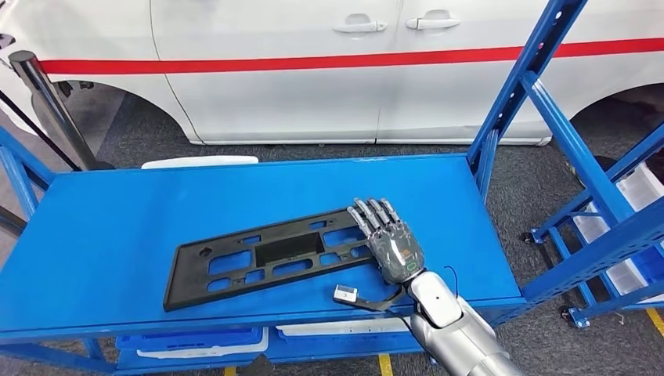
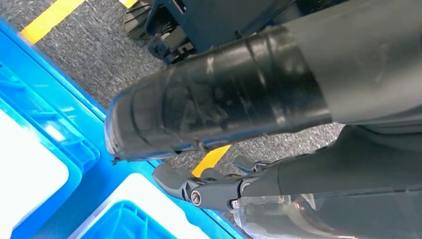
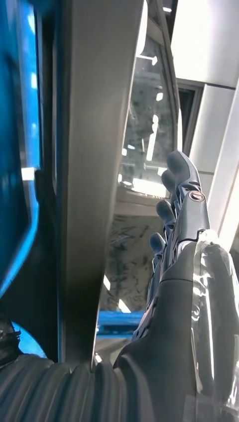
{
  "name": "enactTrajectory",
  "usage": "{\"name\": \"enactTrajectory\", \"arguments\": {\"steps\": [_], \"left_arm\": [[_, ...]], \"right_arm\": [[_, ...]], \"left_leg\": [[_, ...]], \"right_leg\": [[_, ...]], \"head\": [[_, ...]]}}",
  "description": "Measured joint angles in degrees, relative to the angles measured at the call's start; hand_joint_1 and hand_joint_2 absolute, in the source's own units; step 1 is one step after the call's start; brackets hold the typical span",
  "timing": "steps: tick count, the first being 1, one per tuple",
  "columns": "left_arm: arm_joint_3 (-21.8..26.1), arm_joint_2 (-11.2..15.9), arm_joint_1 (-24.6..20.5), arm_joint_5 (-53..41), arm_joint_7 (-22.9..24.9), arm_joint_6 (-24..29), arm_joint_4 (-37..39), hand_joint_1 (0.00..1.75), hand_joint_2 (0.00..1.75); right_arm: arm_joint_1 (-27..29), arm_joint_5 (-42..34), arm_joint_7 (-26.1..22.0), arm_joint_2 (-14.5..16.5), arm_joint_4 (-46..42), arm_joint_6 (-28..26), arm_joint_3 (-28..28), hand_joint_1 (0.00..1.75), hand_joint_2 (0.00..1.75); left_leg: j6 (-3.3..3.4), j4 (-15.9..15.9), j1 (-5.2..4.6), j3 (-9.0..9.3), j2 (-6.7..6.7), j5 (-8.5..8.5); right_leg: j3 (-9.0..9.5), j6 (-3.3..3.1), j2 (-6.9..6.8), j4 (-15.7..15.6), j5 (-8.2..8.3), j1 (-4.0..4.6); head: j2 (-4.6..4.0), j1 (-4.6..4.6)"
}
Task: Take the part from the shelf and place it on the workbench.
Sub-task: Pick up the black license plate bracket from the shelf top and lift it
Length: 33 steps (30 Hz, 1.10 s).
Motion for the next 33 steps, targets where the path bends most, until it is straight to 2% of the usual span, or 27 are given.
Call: {"name": "enactTrajectory", "arguments": {"steps": [2,3,4,5,6,8,9,10,13,14,16,18,19,20,21,22,24,25,26,29,31,33], "left_arm": [[0.0,0.0,0.0,0.0,0.0,0.0,0.0,0.0,0.0],[0.0,0.0,0.1,0.0,0.0,0.0,0.0,0.0,0.0],[0.0,0.0,0.1,0.0,0.0,0.0,0.0,0.0,0.0],[0.0,0.0,0.1,0.0,0.0,0.0,0.0,0.0,0.0],[0.0,0.0,0.1,0.0,0.0,0.0,0.0,0.0,0.0],[0.0,0.0,0.1,0.2,0.0,0.1,0.0,0.0,0.0],[0.0,0.0,0.1,0.3,0.0,0.1,0.0,0.0,0.0],[0.0,0.0,0.1,0.4,-0.1,0.2,0.0,0.0,0.0],[0.0,0.0,0.1,0.5,-0.1,0.3,0.0,0.0,0.0],[0.0,0.0,0.1,0.6,-0.2,0.4,0.0,0.0,0.0],[0.0,0.0,0.1,0.6,-0.2,0.4,0.0,0.0,0.0],[0.0,0.0,0.3,0.6,-0.2,0.4,0.0,0.0,0.0],[0.0,0.0,0.4,0.6,-0.2,0.4,0.0,0.0,0.0],[0.0,0.0,0.5,0.6,-0.2,0.4,0.0,0.0,0.0],[0.0,0.0,0.6,0.6,-0.2,0.4,0.0,0.0,0.0],[0.0,0.0,0.6,0.6,-0.2,0.4,0.0,0.0,0.0],[0.0,0.0,0.5,0.6,-0.2,0.5,0.0,0.0,0.0],[0.0,0.0,0.5,0.6,-0.2,0.5,0.0,0.0,0.0],[0.0,0.0,0.5,0.6,-0.2,0.5,0.0,0.0,0.0],[0.0,0.0,0.5,0.8,-0.2,0.6,0.0,0.0,0.0],[0.0,0.0,0.5,1.0,-0.2,0.7,0.0,0.0,0.0],[0.0,0.0,0.6,1.1,-0.3,0.7,0.0,0.0,0.0]], "right_arm": [[0.1,-0.5,-0.5,0.1,0.7,0.2,-0.4,0.0,1.75],[0.1,-0.9,-0.8,0.2,0.9,0.4,-0.5,0.0,1.75],[0.1,-1.4,-1.2,0.2,1.2,0.7,-0.7,0.04,1.75],[0.1,-1.9,-1.6,0.3,1.3,1.1,-0.8,0.31,1.75],[0.1,-2.5,-1.9,0.3,1.5,1.5,-1.0,0.57,1.75],[0.0,-4.0,-2.6,0.4,1.6,2.7,-1.5,1.06,1.75],[-0.1,-4.9,-3.1,0.4,1.7,3.4,-1.8,1.06,1.75],[0.0,-5.6,-3.4,0.5,1.7,4.1,-2.1,1.06,1.75],[0.1,-6.8,-4.1,0.6,1.8,5.4,-2.6,1.06,1.75],[0.1,-6.9,-4.2,0.7,1.9,5.5,-2.7,1.06,1.75],[0.1,-6.9,-4.3,0.9,2.0,5.7,-2.7,1.06,1.75],[0.1,-6.9,-4.3,1.0,2.0,5.8,-2.8,1.06,1.75],[0.1,-6.9,-4.3,1.0,2.1,5.8,-2.9,1.06,1.75],[0.1,-6.9,-4.3,1.0,2.1,5.8,-3.0,1.06,1.75],[0.1,-6.9,-4.3,1.0,2.1,5.8,-3.1,1.06,1.75],[0.0,-6.9,-4.3,1.1,2.1,5.8,-3.3,1.11,1.75],[-0.1,-6.9,-4.3,1.1,2.1,5.8,-3.5,1.43,1.75],[-0.2,-7.0,-4.3,1.1,2.1,5.8,-3.6,1.6,1.75],[-0.2,-7.1,-4.3,1.1,2.1,5.8,-3.7,1.72,1.75],[-0.4,-8.1,-4.4,1.1,2.1,6.0,-4.2,1.75,1.75],[-0.4,-8.8,-4.5,1.0,2.1,6.1,-4.8,1.75,1.75],[-0.1,-9.4,-4.8,0.8,2.0,6.2,-5.2,1.75,1.75]], "left_leg": [[0.34,-0.1,-0.08,-0.1,0.15,0.12],[0.36,-0.1,-0.14,-0.15,0.19,0.12],[0.37,0.0,-0.19,-0.16,0.22,0.11],[0.34,0.0,-0.21,-0.13,0.22,0.09],[0.27,0.1,-0.21,-0.05,0.19,0.04],[-0.06,0.3,-0.32,0.06,0.15,-0.17],[-0.32,0.5,-0.42,0.05,0.13,-0.29],[-0.61,0.6,-0.53,0.01,0.12,-0.37],[-1.57,0.6,-0.47,-0.03,0.07,-0.44],[-1.88,1.3,-0.39,-0.34,0.05,-1.03],[-2.44,6.0,-0.22,-2.46,0.05,-4.01],[-2.89,13.6,-0.12,-5.92,0.07,-7.5],[-3.0,16.0,-0.09,-7.04,0.08,-8.06],[-3.03,16.4,-0.09,-7.2,0.08,-7.5],[-2.97,14.4,-0.09,-6.25,0.08,-5.91],[-2.83,10.6,-0.08,-4.41,0.1,-3.75],[-2.35,3.2,-0.2,-0.85,0.11,-1.0],[-2.07,1.2,-0.29,0.09,0.11,-0.57],[-1.78,0.5,-0.44,0.37,0.11,-0.71],[-0.66,-0.2,-0.37,0.65,0.23,-0.28],[0.1,-0.7,-0.16,0.8,0.39,0.14],[0.4,-0.7,-0.29,0.63,0.45,0.2]], "right_leg": [[-3.23,0.18,-0.08,7.1,-3.91,-0.02],[-4.81,0.26,-0.08,10.5,-5.25,-0.02],[-5.73,0.31,-0.09,12.5,-5.63,-0.03],[-5.55,0.28,-0.09,12.3,-4.83,-0.04],[-4.22,0.18,-0.09,9.7,-3.1,-0.05],[-0.24,-0.17,-0.09,1.9,0.38,0.05],[1.15,-0.41,-0.08,-0.9,1.3,0.12],[1.82,-0.65,-0.06,-2.4,1.55,0.23],[1.94,-1.62,-0.14,-3.1,1.7,0.31],[2.0,-2.0,-0.24,-3.3,1.87,0.21],[2.0,-2.52,-0.49,-3.6,2.16,-0.02],[1.83,-2.66,-0.59,-3.6,2.22,-0.01],[1.82,-2.67,-0.6,-3.6,2.22,0.0],[1.87,-2.67,-0.6,-3.5,2.2,0.0],[1.97,-2.65,-0.59,-3.5,2.18,0.0],[2.09,-2.58,-0.58,-3.5,2.13,0.0],[2.16,-2.2,-0.52,-3.4,1.99,0.18],[2.12,-1.91,-0.48,-3.3,1.98,0.27],[2.08,-1.59,-0.43,-3.4,2.02,0.34],[2.03,-0.61,-0.36,-3.1,1.72,0.25],[0.4,-0.24,-0.36,0.6,-0.76,0.21],[-2.89,-0.06,-0.36,7.6,-4.34,0.21]], "head": [[0.0,0.03],[0.0,0.02],[0.0,0.02],[0.0,0.02],[0.0,0.02],[0.0,0.03],[0.0,0.01],[0.0,-0.01],[0.0,-0.02],[0.0,-0.08],[0.0,-0.2],[0.0,-0.26],[0.0,-0.26],[0.0,-0.26],[0.0,-0.26],[0.0,-0.25],[0.0,-0.23],[0.0,-0.21],[0.0,-0.19],[0.0,-0.16],[0.0,-0.1],[0.0,-0.07]]}}
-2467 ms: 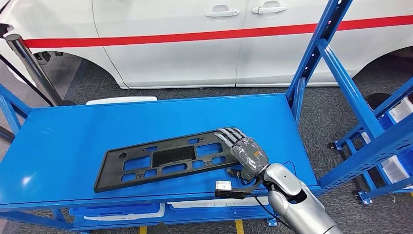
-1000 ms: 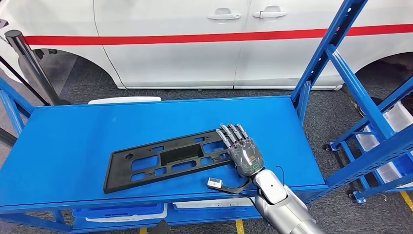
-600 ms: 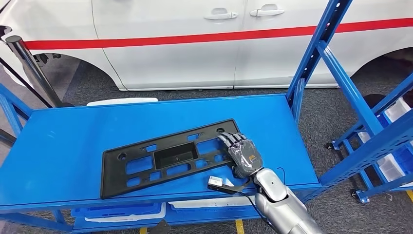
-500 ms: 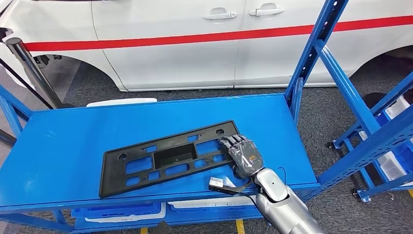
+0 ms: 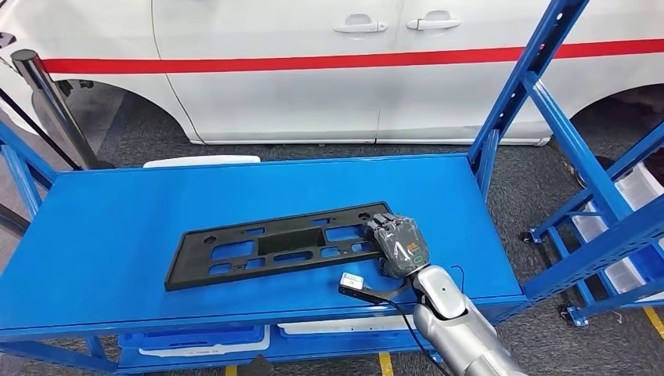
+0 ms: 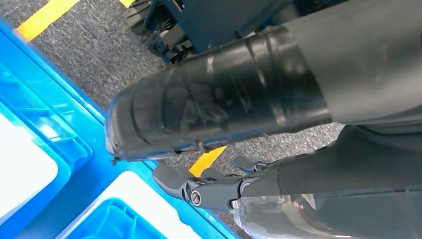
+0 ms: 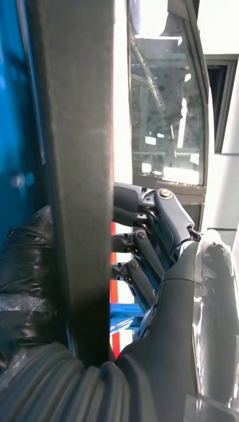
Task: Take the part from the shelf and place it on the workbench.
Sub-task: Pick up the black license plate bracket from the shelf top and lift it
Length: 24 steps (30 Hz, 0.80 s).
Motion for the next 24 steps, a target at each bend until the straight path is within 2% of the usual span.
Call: {"name": "enactTrajectory", "arguments": {"steps": [1,2,3,5,6,7,8,11,13,15,16,17,18,19,21,22,24], "left_arm": [[0.0,0.0,0.1,0.0,0.0,0.0,0.0,0.0,0.0],[0.0,0.0,0.1,0.1,-0.1,0.0,0.0,0.0,0.0],[0.0,0.0,0.2,0.2,-0.1,0.0,0.0,0.0,0.0],[0.0,0.0,0.2,0.4,-0.2,0.0,0.0,0.0,0.0],[0.0,0.0,0.2,0.5,-0.2,0.0,0.0,0.0,0.0],[0.0,0.0,0.2,0.6,-0.2,0.1,0.0,0.0,0.0],[0.0,0.0,0.2,0.8,-0.2,0.1,0.0,0.0,0.0],[0.0,0.0,0.2,1.2,-0.5,0.3,0.0,0.0,0.0],[0.0,0.0,0.3,1.6,-0.7,0.4,0.0,0.0,0.0],[0.0,0.0,0.6,2.0,-1.0,0.4,0.0,0.0,0.0],[0.0,0.1,0.8,2.2,-1.2,0.4,0.0,0.0,0.0],[0.0,0.1,1.0,2.4,-1.4,0.4,0.0,0.0,0.0],[0.0,0.2,1.2,2.6,-1.6,0.4,0.0,0.0,0.0],[0.0,0.2,1.3,2.9,-1.8,0.4,0.0,0.0,0.0],[0.1,0.3,1.4,3.6,-2.1,0.7,0.0,0.0,0.0],[0.2,0.3,1.4,3.9,-2.2,0.9,0.0,0.0,0.0],[0.4,0.3,1.7,4.5,-2.4,1.4,0.0,0.0,0.0]], "right_arm": [[0.2,-0.2,-0.2,-0.1,0.0,0.0,-0.2,1.75,1.75],[0.3,-0.4,-0.5,-0.3,-0.2,0.1,-0.5,1.75,1.75],[0.5,-0.6,-0.7,-0.5,-0.4,0.2,-0.8,1.75,1.75],[0.6,-0.7,-1.2,-0.9,-1.0,0.4,-1.2,1.75,1.75],[0.6,-0.8,-1.4,-1.2,-1.4,0.6,-1.3,1.75,1.75],[0.7,-0.8,-1.5,-1.3,-1.9,0.7,-1.4,1.75,1.75],[0.8,-0.8,-1.6,-1.5,-2.4,0.7,-1.6,1.75,1.75],[2.0,-0.8,-1.3,-1.8,-4.8,-0.3,-2.3,1.75,1.75],[3.4,-0.7,-0.4,-2.0,-7.4,-1.3,-3.0,1.75,1.75],[5.3,-0.2,0.8,-2.3,-10.2,-2.2,-3.8,1.75,1.75],[6.4,0.5,1.6,-2.3,-11.7,-2.6,-4.1,1.75,1.75],[7.5,1.4,2.3,-2.4,-13.2,-3.0,-4.4,1.75,1.75],[8.7,2.5,3.1,-2.5,-15.0,-3.5,-4.7,1.75,1.75],[9.9,3.8,3.9,-2.5,-16.9,-4.0,-5.0,1.75,1.75],[12.7,6.3,5.5,-2.5,-21.8,-5.2,-5.4,1.75,1.75],[14.1,7.4,6.2,-2.5,-24.2,-5.8,-5.5,1.75,1.75],[16.8,9.3,7.6,-2.4,-29.2,-7.0,-5.5,1.75,1.75]], "left_leg": [[0.02,0.1,-0.05,-0.07,0.0,0.0],[0.03,0.1,-0.08,-0.1,-0.01,-0.03],[0.0,0.3,-0.09,-0.11,-0.05,-0.07],[-0.17,0.5,-0.09,-0.1,-0.18,-0.23],[-0.37,0.8,-0.2,-0.17,-0.28,-0.34],[-0.61,0.9,-0.3,-0.27,-0.39,-0.42],[-0.89,1.0,-0.39,-0.37,-0.46,-0.47],[-1.81,1.2,-0.28,-0.64,-0.61,-0.87],[-2.4,4.5,-0.05,-2.1,-0.62,-3.25],[-2.9,12.0,0.16,-5.39,-0.57,-7.06],[-3.06,15.5,0.23,-7.04,-0.55,-8.3],[-3.14,17.5,0.26,-8.02,-0.55,-8.56],[-3.13,17.2,0.26,-7.99,-0.54,-7.66],[-3.03,14.5,0.26,-6.8,-0.54,-5.69],[-2.65,6.3,0.16,-3.07,-0.56,-1.83],[-2.41,3.4,0.06,-1.72,-0.6,-0.88],[-1.99,1.7,-0.19,-1.04,-0.7,-1.03]], "right_leg": [[-1.31,0.06,0.0,2.8,-0.94,0.0],[-1.8,0.08,-0.01,4.0,-0.84,0.0],[-1.24,0.03,-0.01,3.0,0.34,-0.01],[2.18,-0.36,-0.01,-3.9,4.01,0.02],[3.78,-0.62,-0.02,-7.3,5.19,0.16],[4.8,-0.88,0.0,-9.6,5.76,0.28],[5.16,-1.09,0.01,-10.6,5.73,0.41],[5.39,-1.9,-0.05,-11.1,5.97,0.34],[5.56,-2.48,-0.25,-11.5,6.28,0.03],[5.4,-2.67,-0.4,-11.5,6.34,-0.04],[5.31,-2.68,-0.42,-11.5,6.34,-0.03],[5.26,-2.68,-0.41,-11.4,6.31,-0.02],[5.24,-2.66,-0.37,-11.4,6.25,-0.01],[5.3,-2.58,-0.33,-11.3,6.13,-0.02],[5.37,-2.24,-0.29,-11.0,5.77,0.1],[5.29,-2.0,-0.27,-10.8,5.64,0.2],[5.03,-1.51,-0.26,-10.7,5.55,0.37]], "head": [[0.0,0.01],[0.0,-0.01],[0.0,0.0],[0.0,-0.01],[0.0,-0.01],[0.0,-0.03],[0.0,-0.03],[0.0,-0.03],[0.0,-0.1],[0.0,-0.17],[0.0,-0.17],[0.0,-0.17],[0.0,-0.17],[0.0,-0.17],[0.0,-0.17],[0.0,-0.16],[0.0,-0.14]]}}
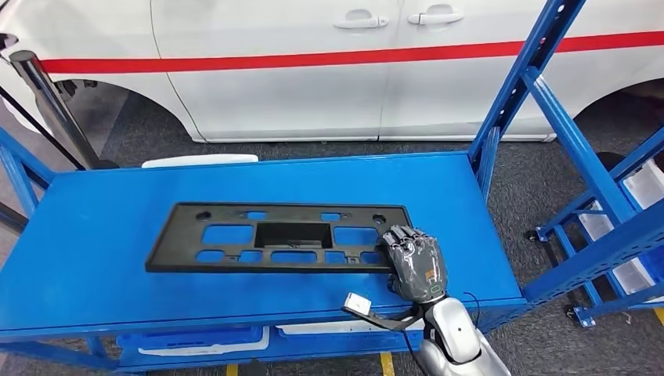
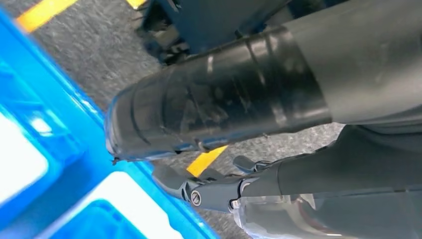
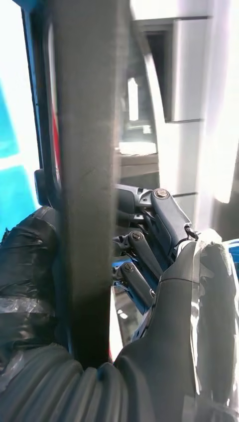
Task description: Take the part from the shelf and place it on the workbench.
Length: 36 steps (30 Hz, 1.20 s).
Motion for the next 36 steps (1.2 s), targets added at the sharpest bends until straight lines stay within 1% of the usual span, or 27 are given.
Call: {"name": "enactTrajectory", "arguments": {"steps": [2,4,5,7,8,9,10,11,12,13,14,17,19,20,22,23,24,25,26,27,28,29,31,33,34,35,36], "left_arm": [[0.2,0.0,0.4,0.5,-0.3,0.3,0.0,0.0,0.0],[0.3,0.1,0.5,0.9,-0.6,0.6,0.0,0.0,0.0],[0.4,0.1,0.5,1.1,-0.7,0.7,0.0,0.0,0.0],[0.6,0.1,0.6,1.4,-0.9,0.7,0.0,0.0,0.0],[0.6,0.1,0.7,1.6,-1.0,0.7,0.0,0.0,0.0],[0.7,0.1,0.8,1.7,-1.2,0.7,0.0,0.0,0.0],[0.8,0.1,0.9,1.8,-1.5,0.6,0.0,0.0,0.0],[0.9,0.1,0.9,2.0,-1.7,0.4,0.0,0.0,0.0],[1.0,0.1,0.9,2.2,-2.0,0.3,0.0,0.0,0.0],[1.1,0.1,0.9,2.4,-2.2,0.2,0.0,0.0,0.0],[1.3,0.1,1.0,2.6,-2.3,0.1,0.0,0.0,0.0],[1.6,0.2,1.2,2.8,-2.6,-0.1,0.0,0.0,0.0],[1.7,0.2,1.3,2.8,-2.7,-0.1,0.0,0.0,0.0],[1.7,0.2,1.3,2.8,-2.7,-0.1,0.0,0.0,0.0],[1.7,0.2,1.4,2.8,-2.9,-0.2,0.0,0.0,0.0],[1.7,0.2,1.5,2.9,-3.3,-0.3,0.0,0.0,0.44],[1.7,0.2,1.6,3.0,-3.7,-0.6,0.0,0.0,0.87],[1.7,0.2,1.6,3.1,-4.2,-1.0,0.0,0.0,1.31],[1.8,0.2,1.6,3.2,-4.7,-1.5,0.0,0.0,1.75],[1.8,0.2,1.6,3.3,-5.0,-2.0,0.0,0.0,1.75],[1.8,0.3,1.5,3.3,-5.3,-2.4,0.0,0.0,1.75],[1.8,0.3,1.5,3.3,-5.5,-2.6,0.0,0.0,1.75],[1.8,0.3,1.5,3.3,-5.6,-2.8,0.0,0.0,1.75],[1.8,0.3,1.6,3.4,-5.6,-2.6,0.0,0.0,1.75],[1.8,0.3,1.6,3.5,-5.5,-2.4,0.0,0.0,1.75],[1.8,0.3,1.6,3.6,-5.4,-2.2,0.0,0.0,1.75],[1.8,0.3,1.5,3.6,-5.0,-1.9,0.0,0.0,1.75]], "right_arm": [[2.4,1.8,1.0,0.1,-4.6,-0.7,0.0,1.75,1.75],[4.4,3.5,1.7,0.2,-8.7,-1.0,-0.1,1.75,1.75],[5.3,4.1,1.8,0.2,-10.4,-1.1,-0.1,1.75,1.75],[6.8,4.7,2.0,0.2,-12.8,-1.1,-0.1,1.75,1.75],[7.4,5.0,2.0,0.2,-13.8,-1.1,-0.1,1.75,1.75],[8.1,5.5,2.0,0.2,-14.8,-1.1,-0.1,1.75,1.75],[8.6,6.1,2.0,0.2,-15.7,-1.1,-0.1,1.75,1.75],[9.1,6.9,1.9,0.3,-16.7,-1.1,-0.2,1.75,1.75],[9.5,7.8,1.8,0.5,-17.7,-1.1,-0.2,1.75,1.75],[9.9,8.6,1.7,0.7,-18.5,-1.1,-0.1,1.75,1.75],[10.4,9.2,1.6,1.0,-19.3,-1.1,-0.1,1.75,1.75],[11.8,9.8,1.5,1.9,-21.3,-1.2,0.0,1.75,1.75],[12.2,9.9,1.5,2.3,-22.1,-1.2,0.1,1.75,1.75],[12.3,9.9,1.5,2.6,-22.3,-1.2,0.2,1.75,1.75],[12.6,9.9,1.5,2.8,-22.6,-1.2,0.3,1.75,1.75],[12.7,9.8,1.5,2.9,-22.7,-1.2,0.3,1.75,1.75],[12.8,9.8,1.5,3.0,-22.7,-1.2,0.3,1.75,1.75],[12.9,9.7,1.5,3.0,-22.7,-1.2,0.3,1.75,1.75],[12.9,9.6,1.5,3.0,-22.7,-1.2,0.4,1.75,1.75],[12.9,9.5,1.6,3.0,-22.6,-1.2,0.6,1.75,1.75],[12.9,9.3,1.7,3.0,-22.6,-1.2,0.7,1.75,1.75],[12.9,9.2,1.8,3.0,-22.5,-1.2,1.0,1.75,1.75],[12.9,8.8,1.9,3.0,-22.2,-1.2,1.4,1.75,1.75],[12.9,8.6,1.9,3.0,-22.0,-1.2,1.6,1.75,1.75],[12.8,8.5,1.9,3.0,-21.9,-1.2,1.7,1.75,1.75],[12.8,8.4,1.9,3.0,-21.8,-1.2,1.7,1.75,1.75],[12.8,8.3,2.0,3.0,-21.6,-1.2,1.7,1.75,1.75]], "left_leg": [[0.62,-0.3,0.12,-0.01,-0.01,0.12],[1.45,-0.7,0.3,0.22,0.05,0.32],[1.75,-0.8,0.3,0.28,0.09,0.36],[2.06,-0.8,0.15,0.24,0.12,0.28],[2.11,-0.7,0.09,0.24,0.12,0.22],[2.13,-0.6,0.04,0.24,0.09,0.13],[2.1,-0.4,0.02,0.29,0.05,0.02],[2.02,-0.2,0.01,0.36,0.0,-0.15],[1.89,-0.1,-0.03,0.38,-0.04,-0.33],[1.69,0.2,-0.12,0.35,-0.06,-0.52],[1.45,0.3,-0.21,0.29,-0.06,-0.64],[0.53,0.3,-0.31,0.21,-0.04,-0.79],[-0.19,2.0,-0.2,-0.45,0.03,-2.21],[-0.53,4.6,-0.1,-1.54,0.06,-3.78],[-1.06,11.9,0.05,-4.88,0.08,-7.38],[-1.22,15.0,0.11,-6.33,0.08,-8.38],[-1.29,16.2,0.14,-6.93,0.08,-8.24],[-1.26,15.1,0.16,-6.45,0.08,-6.98],[-1.13,12.0,0.16,-4.97,0.09,-4.93],[-0.88,7.8,0.15,-3.01,0.1,-2.87],[-0.6,4.0,0.04,-1.21,0.09,-1.46],[-0.31,1.4,-0.07,-0.04,0.07,-0.71],[0.18,-0.1,-0.33,0.55,-0.01,-0.63],[0.86,-0.5,-0.1,0.67,-0.03,-0.28],[1.25,-0.8,0.04,0.79,0.01,-0.07],[1.61,-1.1,0.18,0.87,0.06,0.11],[1.82,-1.1,0.15,0.86,0.11,0.17]], "right_leg": [[-0.05,0.59,0.01,0.2,-0.24,-0.1],[-1.13,1.13,0.09,2.7,-2.11,-0.23],[-2.54,1.32,0.13,5.8,-3.84,-0.34],[-6.33,1.61,0.15,13.4,-7.19,-0.35],[-7.67,1.68,0.15,16.0,-7.77,-0.35],[-8.03,1.66,0.15,16.5,-7.2,-0.35],[-7.2,1.55,0.15,14.6,-5.58,-0.35],[-5.41,1.35,0.15,10.9,-3.4,-0.34],[-3.46,1.08,0.15,6.9,-1.83,-0.28],[-1.96,0.81,0.17,3.6,-0.74,-0.16],[-1.12,0.58,0.19,1.7,-0.33,-0.03],[-0.97,-0.17,0.28,0.9,-0.29,0.06],[-0.67,-0.87,0.24,0.5,-0.06,-0.19],[-0.53,-1.13,0.18,0.3,0.02,-0.3],[-0.51,-1.37,0.1,0.3,-0.03,-0.26],[-0.5,-1.4,0.08,0.3,-0.05,-0.23],[-0.46,-1.43,0.08,0.3,-0.07,-0.22],[-0.39,-1.43,0.1,0.4,-0.1,-0.22],[-0.28,-1.4,0.13,0.4,-0.12,-0.22],[-0.18,-1.33,0.16,0.4,-0.16,-0.22],[-0.16,-1.19,0.2,0.4,-0.23,-0.11],[-0.21,-0.96,0.21,0.5,-0.24,-0.02],[-0.35,-0.41,0.24,0.5,-0.15,0.1],[-0.39,0.22,0.23,0.6,-0.35,0.12],[-0.74,0.52,0.23,1.5,-1.08,0.1],[-1.59,0.8,0.23,3.5,-2.4,0.05],[-3.03,1.01,0.24,6.7,-4.21,-0.1]], "head": [[0.0,0.02],[0.0,0.04],[0.0,0.05],[0.0,0.06],[0.0,0.07],[0.0,0.07],[0.0,0.07],[0.0,0.08],[0.0,0.07],[0.0,0.06],[0.0,0.05],[0.0,0.03],[0.0,0.02],[0.0,0.01],[0.0,-0.02],[0.0,-0.02],[0.0,-0.02],[0.0,-0.02],[0.0,-0.02],[0.0,-0.01],[0.0,-0.01],[0.0,0.0],[0.0,0.0],[0.0,0.03],[0.0,0.06],[0.0,0.08],[0.0,0.09]]}}
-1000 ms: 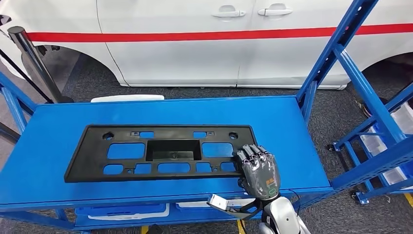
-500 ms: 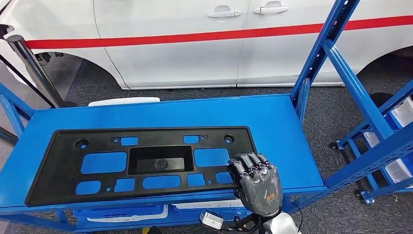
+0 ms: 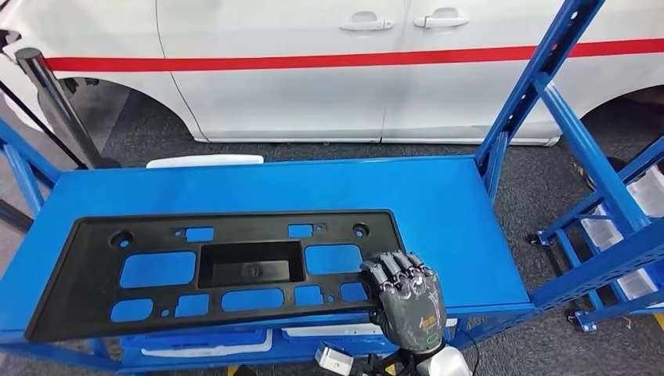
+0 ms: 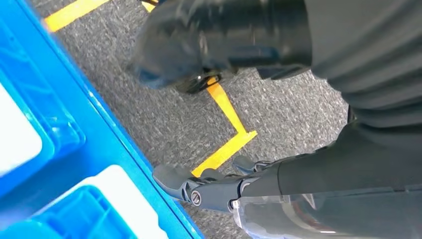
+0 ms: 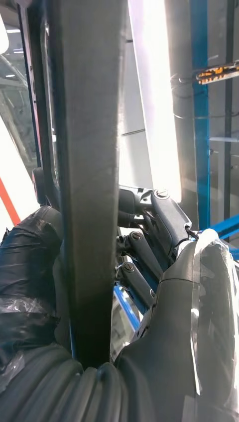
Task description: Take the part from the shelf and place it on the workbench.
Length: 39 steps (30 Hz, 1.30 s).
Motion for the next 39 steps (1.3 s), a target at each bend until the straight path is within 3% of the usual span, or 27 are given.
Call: {"name": "enactTrajectory", "arguments": {"steps": [2,3,4,7,9,13,15,17,18,19,20,22,24,28,30,32,33,34,35,37,39], "left_arm": [[0.0,0.0,0.1,0.0,1.5,1.2,0.0,0.0,1.75],[0.0,0.0,0.1,0.0,2.3,2.0,0.0,0.0,1.75],[0.0,0.0,0.2,0.0,2.9,2.6,0.0,0.0,1.75],[0.0,-0.1,0.1,0.0,3.8,4.0,0.0,0.0,1.75],[0.0,-0.1,0.1,-0.1,4.3,4.9,0.0,0.0,1.75],[0.0,-0.1,0.1,-0.1,4.8,5.8,0.0,0.0,1.75],[0.0,-0.1,0.0,-0.1,4.9,6.0,0.0,0.0,1.75],[0.0,-0.1,0.1,-0.1,4.9,6.0,0.0,0.0,1.75],[0.0,-0.1,0.1,-0.1,5.0,6.1,0.0,0.0,1.75],[0.0,-0.1,0.2,-0.1,5.0,6.1,0.0,0.0,1.75],[0.0,-0.1,0.2,-0.1,5.0,6.1,0.0,0.0,1.75],[0.0,-0.1,0.1,-0.1,5.0,6.2,0.0,0.0,1.75],[0.0,-0.1,0.0,-0.1,5.0,6.3,0.0,0.0,1.75],[0.0,-0.2,0.1,-0.1,5.1,6.5,0.0,0.0,1.75],[0.0,-0.2,0.0,-0.1,5.1,6.6,0.0,0.0,1.75],[0.0,-0.3,0.0,-0.1,5.2,6.6,0.0,0.0,1.75],[0.0,-0.3,0.1,-0.1,5.2,6.6,0.0,0.0,1.75],[0.0,-0.3,0.1,-0.1,5.2,6.6,0.0,0.0,1.75],[0.0,-0.3,0.2,-0.1,5.3,6.6,0.0,0.0,1.75],[0.0,-0.3,0.1,-0.1,5.3,6.6,0.0,0.0,1.75],[0.0,-0.4,0.1,-0.1,5.4,6.7,0.0,0.0,1.75]], "right_arm": [[0.0,-0.3,0.3,0.0,0.4,0.0,0.0,1.75,1.75],[0.0,-0.4,0.4,0.0,0.7,0.0,0.1,1.75,1.75],[0.0,-0.6,0.6,0.0,0.9,0.0,0.1,1.75,1.75],[0.0,-1.0,0.8,0.0,1.3,0.0,0.2,1.75,1.75],[-0.1,-1.5,0.8,0.0,1.4,0.0,0.3,1.75,1.75],[-0.1,-2.1,1.1,0.0,1.7,0.0,0.3,1.75,1.75],[-0.1,-2.2,1.1,0.1,1.8,0.0,0.4,1.75,1.75],[-0.1,-2.3,1.1,0.2,2.0,0.0,0.4,1.75,1.75],[-0.1,-2.4,1.1,0.2,2.1,0.0,0.4,1.75,1.75],[-0.1,-2.4,1.1,0.2,2.3,0.0,0.4,1.75,1.75],[-0.1,-2.4,1.1,0.2,2.4,0.0,0.4,1.75,1.75],[-0.2,-2.4,1.1,0.2,2.4,0.0,0.4,1.75,1.75],[-0.2,-2.4,1.1,0.3,2.4,0.0,0.4,1.75,1.75],[-0.3,-2.5,1.1,0.4,2.4,0.0,0.4,1.75,1.75],[-0.4,-2.5,1.1,0.4,2.5,0.0,0.4,1.75,1.75],[-0.4,-2.5,1.0,0.4,2.6,0.0,0.5,1.75,1.75],[-0.3,-2.6,1.0,0.4,2.7,0.0,0.5,1.75,1.75],[-0.3,-2.6,1.0,0.4,2.8,0.0,0.5,1.75,1.75],[-0.3,-2.6,1.1,0.4,2.9,0.0,0.5,1.75,1.75],[-0.4,-2.8,1.1,0.4,3.1,0.0,0.5,1.75,1.75],[-0.5,-3.0,1.1,0.4,3.1,0.0,0.5,1.75,1.75]], "left_leg": [[0.19,0.1,-0.07,-0.12,0.06,-0.01],[0.19,0.1,-0.09,-0.14,0.06,-0.03],[0.15,0.2,-0.08,-0.15,0.04,-0.07],[-0.33,1.0,-0.15,-0.26,-0.11,-0.46],[-0.91,1.5,-0.34,-0.59,-0.16,-0.66],[-2.16,2.4,-0.17,-1.16,-0.1,-1.47],[-2.73,7.1,0.01,-3.12,-0.03,-4.69],[-3.08,14.3,0.08,-6.18,-0.02,-8.33],[-3.15,16.6,0.09,-7.04,-0.02,-9.01],[-3.11,17.0,0.08,-6.94,-0.02,-8.62],[-2.96,15.0,0.07,-5.67,-0.02,-7.2],[-2.33,7.1,-0.06,-1.34,-0.02,-3.84],[-1.71,1.9,-0.38,1.12,-0.03,-2.4],[-0.63,0.3,-0.31,1.19,0.08,-1.33],[-0.02,-0.3,0.01,1.12,0.26,-0.49],[0.22,-0.2,-0.04,0.52,0.36,-0.14],[0.2,-0.1,-0.05,0.22,0.39,-0.06],[0.17,0.1,-0.03,-0.03,0.4,0.01],[0.11,0.3,-0.01,-0.23,0.39,0.04],[-0.16,1.0,0.04,-0.58,0.34,-0.07],[-0.75,1.8,-0.18,-1.12,0.26,-0.21]], "right_leg": [[-3.38,0.33,0.0,7.2,-3.07,-0.18],[-4.31,0.44,-0.01,9.1,-3.31,-0.27],[-4.18,0.49,-0.01,8.8,-2.42,-0.35],[0.56,0.25,-0.01,-1.2,2.65,-0.45],[2.32,-0.23,0.07,-5.1,3.61,-0.28],[2.14,-1.63,0.12,-5.5,3.98,-0.24],[1.99,-2.25,-0.05,-5.8,4.29,-0.33],[1.67,-2.56,-0.18,-5.7,4.44,-0.19],[1.55,-2.6,-0.23,-5.7,4.5,-0.12],[1.46,-2.62,-0.25,-5.6,4.55,-0.06],[1.43,-2.61,-0.25,-5.6,4.59,-0.02],[1.43,-2.47,-0.24,-5.5,4.67,0.08],[1.29,-2.04,-0.23,-5.4,4.88,0.17],[0.91,-0.72,-0.17,-5.1,4.91,0.25],[-0.57,-0.24,-0.04,-1.5,2.0,0.29],[-3.42,0.12,0.02,5.9,-2.28,0.16],[-4.47,0.26,0.02,8.9,-3.53,0.06],[-4.67,0.37,0.01,10.2,-3.7,-0.07],[-3.7,0.44,0.0,9.0,-2.72,-0.21],[0.48,0.47,-0.01,1.9,0.48,-0.51],[3.3,0.1,0.04,-3.9,2.04,-0.47]], "head": [[0.0,0.0],[0.0,0.01],[0.0,0.0],[0.0,0.02],[0.0,-0.03],[0.0,-0.08],[0.0,-0.1],[0.0,-0.12],[0.0,-0.12],[0.0,-0.12],[0.0,-0.12],[0.0,-0.12],[0.0,-0.1],[0.0,-0.07],[0.0,0.0],[0.0,0.04],[0.0,0.04],[0.0,0.03],[0.0,0.04],[0.0,0.04],[0.0,0.0]]}}
